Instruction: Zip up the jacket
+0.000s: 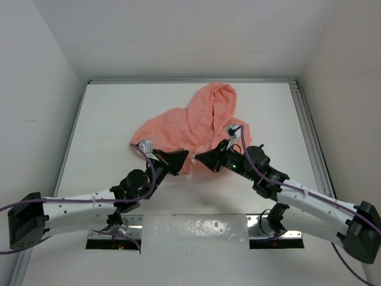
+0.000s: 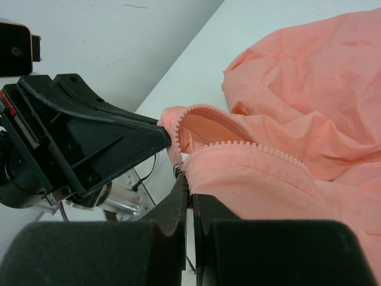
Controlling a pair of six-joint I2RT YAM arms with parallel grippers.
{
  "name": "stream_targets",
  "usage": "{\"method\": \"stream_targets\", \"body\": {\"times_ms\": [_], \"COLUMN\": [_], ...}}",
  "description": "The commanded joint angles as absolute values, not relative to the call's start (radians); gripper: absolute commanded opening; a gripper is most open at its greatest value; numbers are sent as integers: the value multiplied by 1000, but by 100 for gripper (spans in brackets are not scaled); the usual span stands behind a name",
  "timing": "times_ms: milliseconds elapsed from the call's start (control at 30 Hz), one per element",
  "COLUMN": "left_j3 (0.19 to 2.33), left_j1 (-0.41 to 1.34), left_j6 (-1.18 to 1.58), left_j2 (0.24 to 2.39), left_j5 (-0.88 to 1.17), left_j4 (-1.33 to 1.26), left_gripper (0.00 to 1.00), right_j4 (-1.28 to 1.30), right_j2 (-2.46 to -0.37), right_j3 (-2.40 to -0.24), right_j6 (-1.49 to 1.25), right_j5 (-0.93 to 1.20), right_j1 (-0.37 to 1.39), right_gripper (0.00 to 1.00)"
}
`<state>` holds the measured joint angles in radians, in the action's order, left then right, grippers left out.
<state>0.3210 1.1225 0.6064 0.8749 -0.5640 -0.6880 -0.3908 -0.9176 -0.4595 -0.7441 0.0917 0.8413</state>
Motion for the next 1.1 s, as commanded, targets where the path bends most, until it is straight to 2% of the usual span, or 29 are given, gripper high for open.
{"method": "stream_targets", "body": {"times_ms": [0,633,1067], "left_j3": [348,370,390], "left_j1": [1137,1141,1141], "left_j6": [600,598,704], "left_j2": [884,904,781], "left_j5": [-555,-493,-422], "left_j4": [-739,-729,-528], "left_gripper": [0,0,0], "right_j4": [-446,-446,-514], "right_j2": [-910,-948,-942], "right_j3": [-505,-549,-534], "right_j6": [-729,-698,-710], "right_j5": [74,67,77], "right_j1": [847,848,847], "right_gripper": [0,0,0]}}
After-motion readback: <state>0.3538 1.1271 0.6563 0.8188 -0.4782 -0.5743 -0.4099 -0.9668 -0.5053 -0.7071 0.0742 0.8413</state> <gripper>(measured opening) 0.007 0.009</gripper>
